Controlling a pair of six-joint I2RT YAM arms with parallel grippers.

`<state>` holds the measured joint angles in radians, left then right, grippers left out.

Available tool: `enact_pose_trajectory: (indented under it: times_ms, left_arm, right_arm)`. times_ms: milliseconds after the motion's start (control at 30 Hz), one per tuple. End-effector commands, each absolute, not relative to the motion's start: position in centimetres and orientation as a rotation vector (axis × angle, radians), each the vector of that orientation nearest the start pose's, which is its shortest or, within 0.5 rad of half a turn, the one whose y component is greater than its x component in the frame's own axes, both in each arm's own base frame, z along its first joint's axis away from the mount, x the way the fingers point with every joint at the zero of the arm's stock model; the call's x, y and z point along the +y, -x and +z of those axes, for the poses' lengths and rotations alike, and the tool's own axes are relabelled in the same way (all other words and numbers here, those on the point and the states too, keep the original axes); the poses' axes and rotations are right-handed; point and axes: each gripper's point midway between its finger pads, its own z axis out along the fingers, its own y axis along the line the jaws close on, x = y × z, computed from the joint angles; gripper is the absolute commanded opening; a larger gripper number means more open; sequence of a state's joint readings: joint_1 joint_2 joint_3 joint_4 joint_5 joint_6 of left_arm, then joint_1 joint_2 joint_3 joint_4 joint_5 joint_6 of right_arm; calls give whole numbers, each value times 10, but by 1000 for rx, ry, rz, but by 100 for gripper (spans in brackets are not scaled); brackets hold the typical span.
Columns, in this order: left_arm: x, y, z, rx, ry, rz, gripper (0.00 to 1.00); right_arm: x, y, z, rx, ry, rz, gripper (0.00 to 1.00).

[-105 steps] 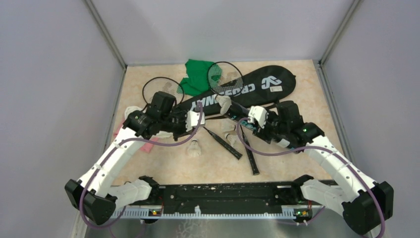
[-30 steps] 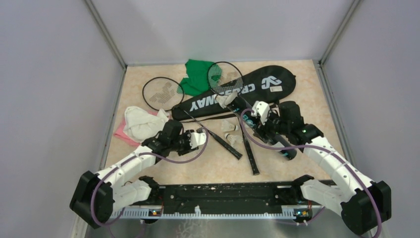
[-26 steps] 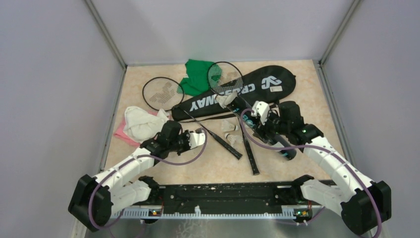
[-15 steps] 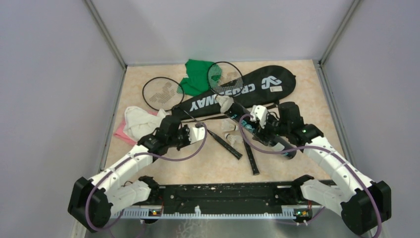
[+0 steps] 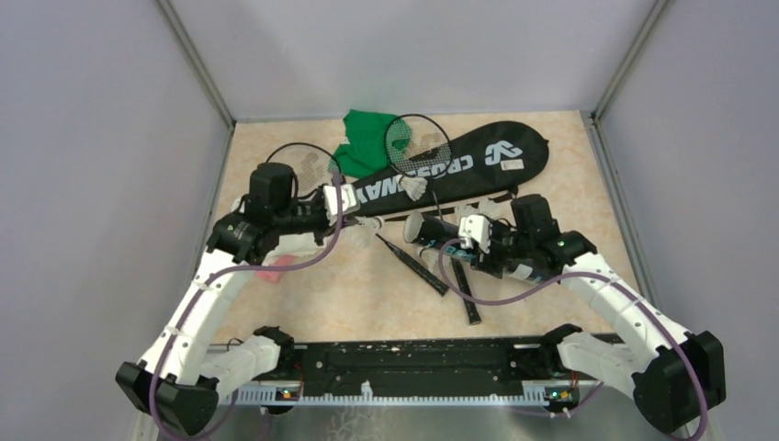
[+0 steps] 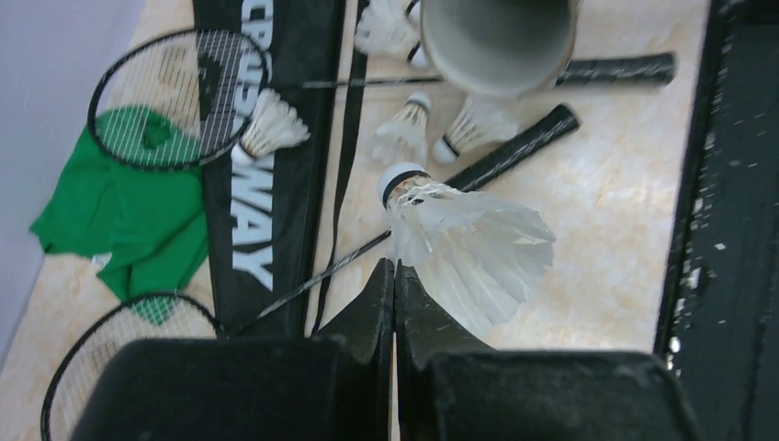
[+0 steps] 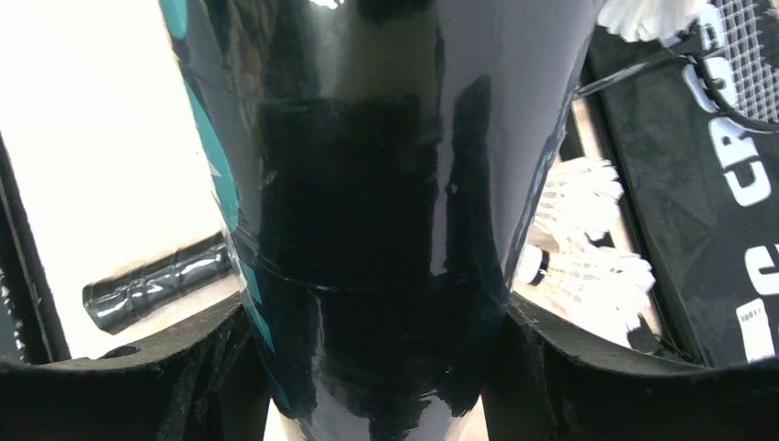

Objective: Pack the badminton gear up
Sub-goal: Place the shuttlecock at the shuttle tube.

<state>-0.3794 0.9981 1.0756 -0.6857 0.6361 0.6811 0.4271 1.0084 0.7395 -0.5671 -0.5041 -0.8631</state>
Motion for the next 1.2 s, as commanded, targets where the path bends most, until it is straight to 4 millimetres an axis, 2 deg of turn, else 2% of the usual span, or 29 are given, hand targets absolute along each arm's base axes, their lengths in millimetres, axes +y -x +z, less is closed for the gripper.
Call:
enact_pose_trajectory:
  times_ms: [0,100,233,500,700,967,1033,1167]
  left_arm:
    - [-210,-195,291,1504,-1382,-852,0]
    - [-218,-185,308,1461,-1379,-965,0]
    - [-226,-179,314,1435,-1358,-1063,0]
    - [-234,-185,300,1467,-1344,-1132,0]
    - [-240,-198,292,1491,-1346,-1101,0]
    - [-261,-206,290,1499,-1381,-1056,13]
    - [-264,-208,290,1503,-1382,-1055,23]
    - [-263,-216,291,1519,-1372,-994,35]
  right_arm:
    - [182,-221,140,1538,1638,380,33]
    - [190,-218,139,1520,1664,383,33]
    - [198,-215,144,1510,1669,420,33]
    - [212,-209,159,1474,1661,500,34]
    - [218,-204,169,1452,1655,556,34]
    - [226,-205,172,1449,1620,599,35]
    - [226,-206,170,1455,1614,597,35]
    - [224,-206,167,1466,1609,588,35]
